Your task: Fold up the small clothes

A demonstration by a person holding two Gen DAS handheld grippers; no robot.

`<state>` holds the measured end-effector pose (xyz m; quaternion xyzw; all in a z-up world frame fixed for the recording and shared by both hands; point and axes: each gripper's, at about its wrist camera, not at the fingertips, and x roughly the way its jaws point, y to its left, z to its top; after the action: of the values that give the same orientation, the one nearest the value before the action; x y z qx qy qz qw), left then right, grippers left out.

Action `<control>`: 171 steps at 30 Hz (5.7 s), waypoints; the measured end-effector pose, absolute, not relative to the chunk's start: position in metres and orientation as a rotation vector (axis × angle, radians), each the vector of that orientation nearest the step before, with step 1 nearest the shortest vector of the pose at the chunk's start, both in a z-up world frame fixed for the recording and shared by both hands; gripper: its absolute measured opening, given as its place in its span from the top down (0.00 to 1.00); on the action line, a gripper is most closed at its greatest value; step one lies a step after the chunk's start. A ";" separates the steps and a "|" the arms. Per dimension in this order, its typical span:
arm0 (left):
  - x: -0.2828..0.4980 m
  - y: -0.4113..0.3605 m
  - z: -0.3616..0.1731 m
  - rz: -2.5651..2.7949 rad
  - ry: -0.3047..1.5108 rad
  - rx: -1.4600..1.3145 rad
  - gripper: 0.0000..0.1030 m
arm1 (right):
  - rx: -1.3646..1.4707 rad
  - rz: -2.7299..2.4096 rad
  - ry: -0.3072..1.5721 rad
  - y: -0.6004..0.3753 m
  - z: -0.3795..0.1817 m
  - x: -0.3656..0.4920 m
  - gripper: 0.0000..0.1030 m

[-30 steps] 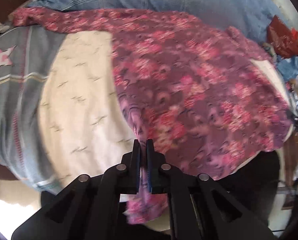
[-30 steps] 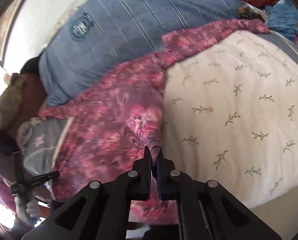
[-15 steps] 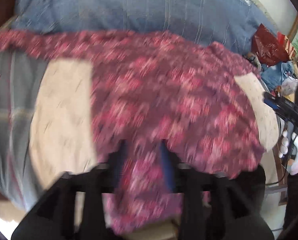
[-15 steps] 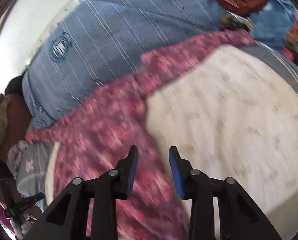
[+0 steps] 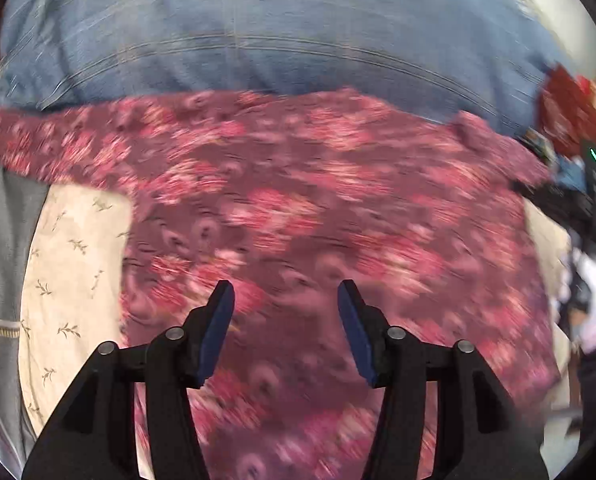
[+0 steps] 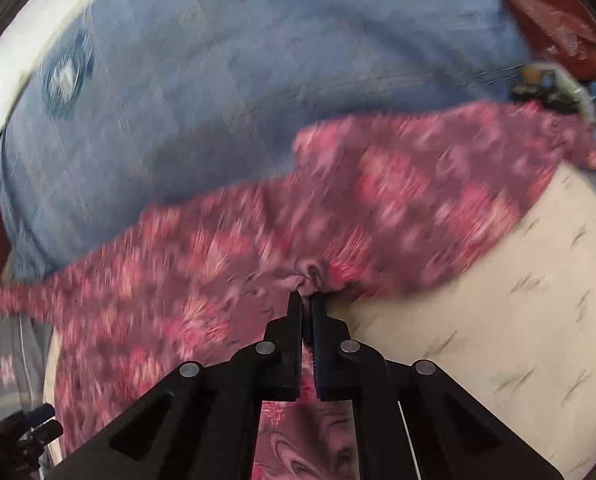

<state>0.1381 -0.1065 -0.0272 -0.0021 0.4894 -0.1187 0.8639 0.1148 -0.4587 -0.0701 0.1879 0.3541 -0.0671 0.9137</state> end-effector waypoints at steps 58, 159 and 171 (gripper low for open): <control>0.216 -0.052 -0.045 -0.466 0.997 -0.398 0.12 | 0.527 -0.078 0.521 -0.440 0.030 0.139 0.92; 0.270 0.191 0.050 0.103 0.868 -0.661 0.98 | 0.389 0.178 0.714 -0.259 -0.114 0.146 0.65; 0.293 -0.054 0.008 -0.266 1.087 -0.434 0.97 | 0.435 0.204 0.704 -0.275 -0.113 0.140 0.65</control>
<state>0.2925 -0.0541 0.0077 -0.2040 0.5116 -0.1252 0.8252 0.1402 -0.2755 -0.1134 0.2110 0.3412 0.0988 0.9106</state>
